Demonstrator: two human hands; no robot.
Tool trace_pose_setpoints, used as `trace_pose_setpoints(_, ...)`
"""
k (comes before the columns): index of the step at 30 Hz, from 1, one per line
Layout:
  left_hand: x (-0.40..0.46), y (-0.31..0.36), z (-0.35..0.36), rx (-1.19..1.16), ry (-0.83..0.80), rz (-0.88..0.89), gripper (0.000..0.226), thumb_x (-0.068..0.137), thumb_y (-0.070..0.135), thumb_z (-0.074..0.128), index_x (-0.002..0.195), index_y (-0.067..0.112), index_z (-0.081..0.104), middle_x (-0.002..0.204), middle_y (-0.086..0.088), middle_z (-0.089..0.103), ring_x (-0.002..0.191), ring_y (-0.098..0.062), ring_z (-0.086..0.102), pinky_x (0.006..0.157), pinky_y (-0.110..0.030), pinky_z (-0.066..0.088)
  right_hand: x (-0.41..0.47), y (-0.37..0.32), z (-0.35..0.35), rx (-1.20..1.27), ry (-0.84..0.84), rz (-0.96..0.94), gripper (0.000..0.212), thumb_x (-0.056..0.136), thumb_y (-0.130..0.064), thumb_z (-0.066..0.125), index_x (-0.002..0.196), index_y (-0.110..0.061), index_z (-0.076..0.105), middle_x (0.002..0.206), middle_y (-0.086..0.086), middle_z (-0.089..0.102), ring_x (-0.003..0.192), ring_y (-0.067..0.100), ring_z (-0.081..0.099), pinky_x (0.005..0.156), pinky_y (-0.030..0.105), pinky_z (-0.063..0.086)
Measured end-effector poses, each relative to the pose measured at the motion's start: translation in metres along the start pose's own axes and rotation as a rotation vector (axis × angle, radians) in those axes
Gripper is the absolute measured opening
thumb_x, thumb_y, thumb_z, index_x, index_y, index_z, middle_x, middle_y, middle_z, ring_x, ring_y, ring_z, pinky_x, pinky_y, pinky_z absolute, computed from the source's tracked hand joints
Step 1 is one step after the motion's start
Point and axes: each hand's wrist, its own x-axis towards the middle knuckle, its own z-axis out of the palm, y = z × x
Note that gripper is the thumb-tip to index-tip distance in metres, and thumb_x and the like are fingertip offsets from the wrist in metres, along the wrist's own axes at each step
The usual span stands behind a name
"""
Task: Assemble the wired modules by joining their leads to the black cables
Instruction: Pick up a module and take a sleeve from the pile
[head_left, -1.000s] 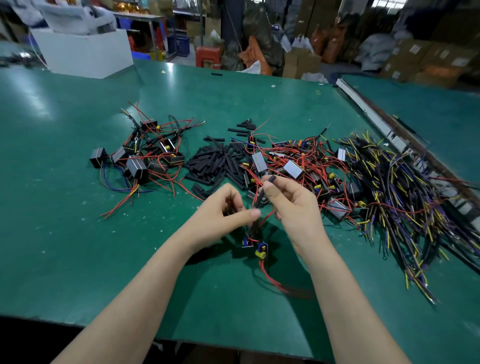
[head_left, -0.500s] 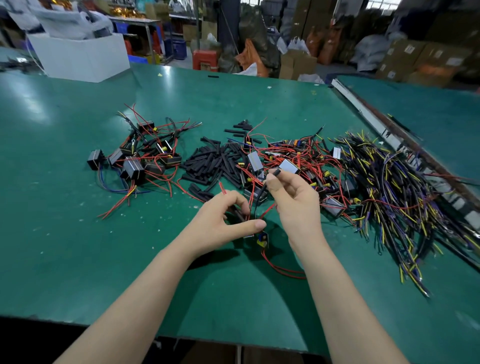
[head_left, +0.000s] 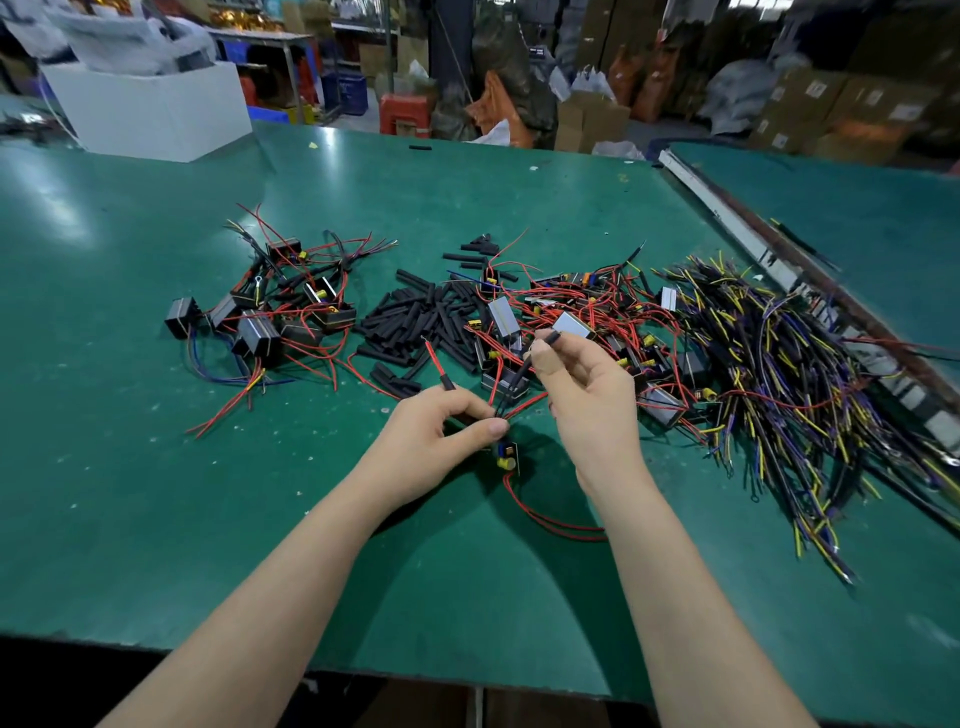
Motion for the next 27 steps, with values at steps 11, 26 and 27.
trace_pose_setpoints(11,0.0019,-0.0018,0.0026,0.103,0.086,-0.029,0.018,0.079,0.038,0.072,0.07,0.042,0.057,0.077,0.015,0.062,0.079,0.006,0.054,0.069,-0.006,0.036,-0.003,0.0031,-0.0001,-0.134,-0.182,0.098,0.012,0.095,-0.02,0.059,0.091,-0.029,0.064,0.079,-0.014,0.068,0.063,-0.01,0.056,0.057,0.005,0.039)
trace_pose_setpoints(26,-0.0018,-0.0006,0.0027,0.065,0.038,-0.009,0.027,0.086,0.049,0.056,0.084,0.023,0.06,0.082,0.009,0.063,0.081,-0.007,0.056,0.075,-0.02,0.041,-0.0027,0.0023,-0.0024,-0.133,-0.277,0.178,0.026,0.087,-0.019,0.069,0.107,-0.03,0.056,0.078,-0.011,0.072,0.067,-0.001,0.058,0.069,0.022,0.044)
trace_pose_setpoints(27,-0.0015,0.0,0.0025,0.072,0.039,-0.003,0.025,0.088,0.048,0.054,0.083,0.024,0.06,0.081,0.009,0.063,0.081,-0.008,0.055,0.076,-0.021,0.041,-0.0039,0.0013,-0.0013,-0.125,-0.275,0.175,0.018,0.089,-0.021,0.068,0.102,-0.029,0.059,0.079,-0.01,0.071,0.063,-0.003,0.056,0.063,0.018,0.043)
